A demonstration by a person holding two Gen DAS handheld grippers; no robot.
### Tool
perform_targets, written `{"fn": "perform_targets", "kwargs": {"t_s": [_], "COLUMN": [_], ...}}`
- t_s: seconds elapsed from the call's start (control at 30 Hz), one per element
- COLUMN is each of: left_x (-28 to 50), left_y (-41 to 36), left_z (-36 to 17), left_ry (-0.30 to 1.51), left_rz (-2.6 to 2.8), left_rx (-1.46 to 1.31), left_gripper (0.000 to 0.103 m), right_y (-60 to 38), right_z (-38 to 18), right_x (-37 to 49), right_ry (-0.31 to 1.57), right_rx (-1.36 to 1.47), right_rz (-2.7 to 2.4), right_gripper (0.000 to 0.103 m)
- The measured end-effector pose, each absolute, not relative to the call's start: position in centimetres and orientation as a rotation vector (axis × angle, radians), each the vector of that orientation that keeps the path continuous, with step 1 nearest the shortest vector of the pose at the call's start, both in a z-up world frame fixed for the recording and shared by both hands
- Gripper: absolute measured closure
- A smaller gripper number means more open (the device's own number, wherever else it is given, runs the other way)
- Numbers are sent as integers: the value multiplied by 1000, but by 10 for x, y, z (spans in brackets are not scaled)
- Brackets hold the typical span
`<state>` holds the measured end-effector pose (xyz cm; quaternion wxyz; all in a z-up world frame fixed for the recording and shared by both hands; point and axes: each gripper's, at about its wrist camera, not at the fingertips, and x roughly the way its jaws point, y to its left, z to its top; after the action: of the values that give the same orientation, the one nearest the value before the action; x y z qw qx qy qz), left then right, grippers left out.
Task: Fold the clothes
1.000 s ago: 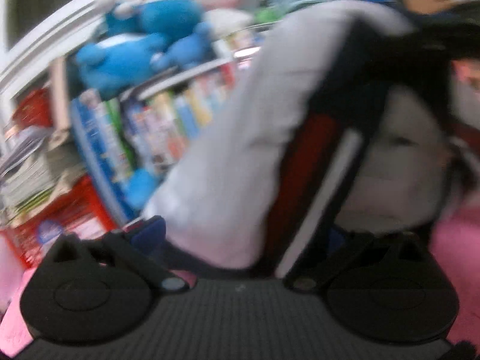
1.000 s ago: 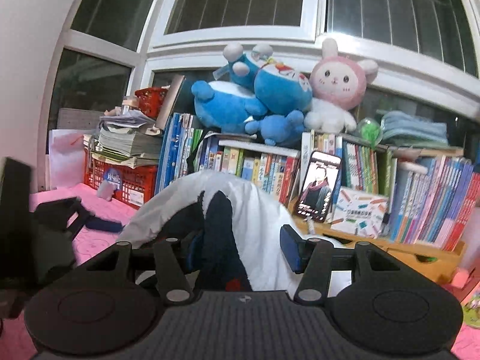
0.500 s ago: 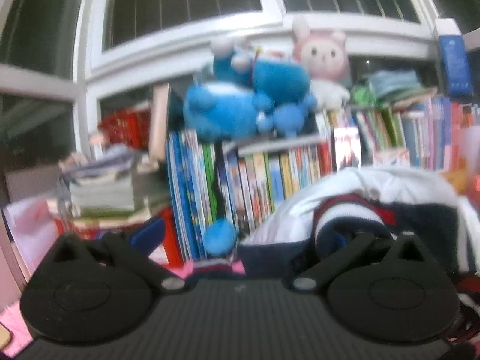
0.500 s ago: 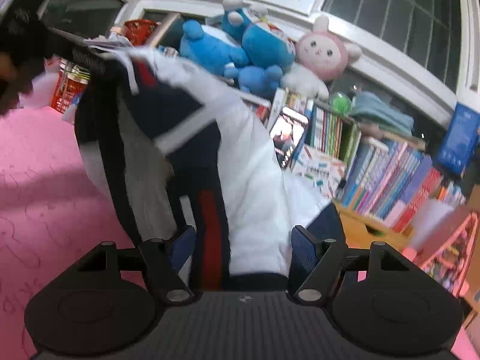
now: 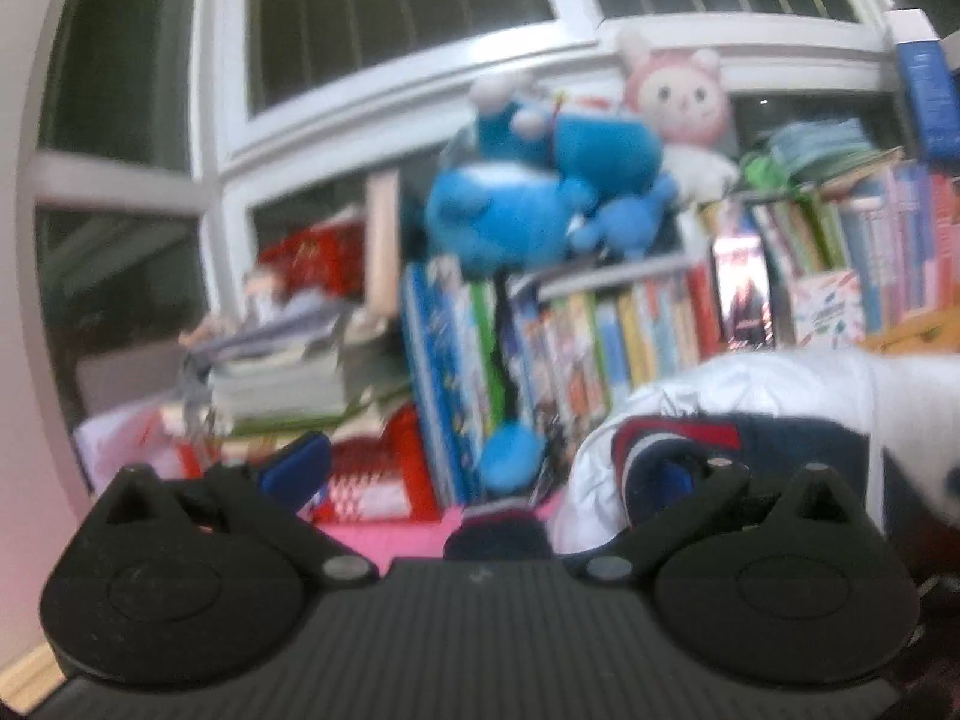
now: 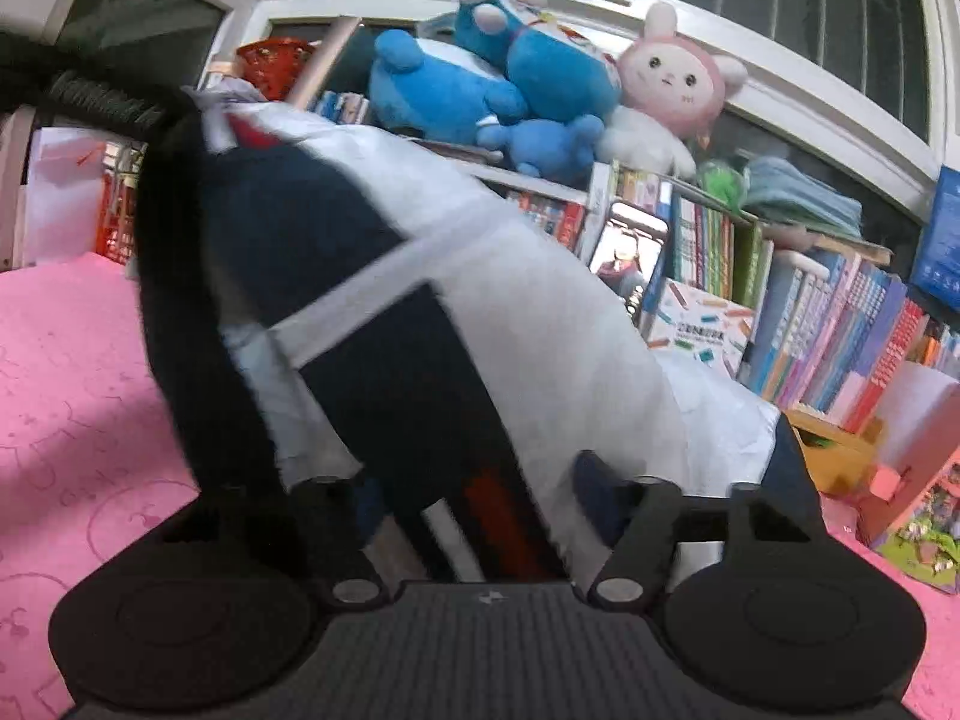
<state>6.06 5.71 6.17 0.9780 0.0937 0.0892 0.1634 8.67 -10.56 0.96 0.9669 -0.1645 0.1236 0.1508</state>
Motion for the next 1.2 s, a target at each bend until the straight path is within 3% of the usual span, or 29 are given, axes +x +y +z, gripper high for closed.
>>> {"fn": "perform_targets", "kwargs": {"t_s": [0.1, 0.13, 0.23, 0.37, 0.5, 0.63, 0.7, 0.8, 1.03, 1.2], "left_x": [59, 60, 69, 77, 65, 43, 32, 20, -14, -43], "left_y": [63, 61, 44, 27, 39, 65, 77, 84, 86, 90], "left_z": [45, 38, 14, -1, 15, 38, 47, 51, 35, 25], "left_ry": [226, 242, 294, 309, 248, 171, 142, 149, 275, 379], "left_rz": [323, 318, 259, 243, 260, 329, 349, 374, 274, 192], "left_rx": [148, 131, 121, 137, 113, 42, 1, 66, 159, 127], "left_gripper": [0, 0, 0, 0, 0, 0, 0, 0, 0, 0], "right_y": [-126, -134, -154, -183, -207, -218, -220, -228, -274, -284], "right_z": [21, 26, 45, 65, 51, 16, -1, -3, 57, 57], "right_x": [64, 55, 34, 33, 31, 34, 38, 36, 5, -19], "right_ry": [130, 80, -64, -105, 15, 211, 302, 301, 213, 233], "right_rx": [-321, -315, -302, -288, -291, -328, -312, -291, -235, -467], "right_rz": [211, 177, 69, -13, 2, 41, 80, 54, 104, 90], "right_gripper": [40, 34, 30, 29, 21, 23, 29, 29, 31, 29]}}
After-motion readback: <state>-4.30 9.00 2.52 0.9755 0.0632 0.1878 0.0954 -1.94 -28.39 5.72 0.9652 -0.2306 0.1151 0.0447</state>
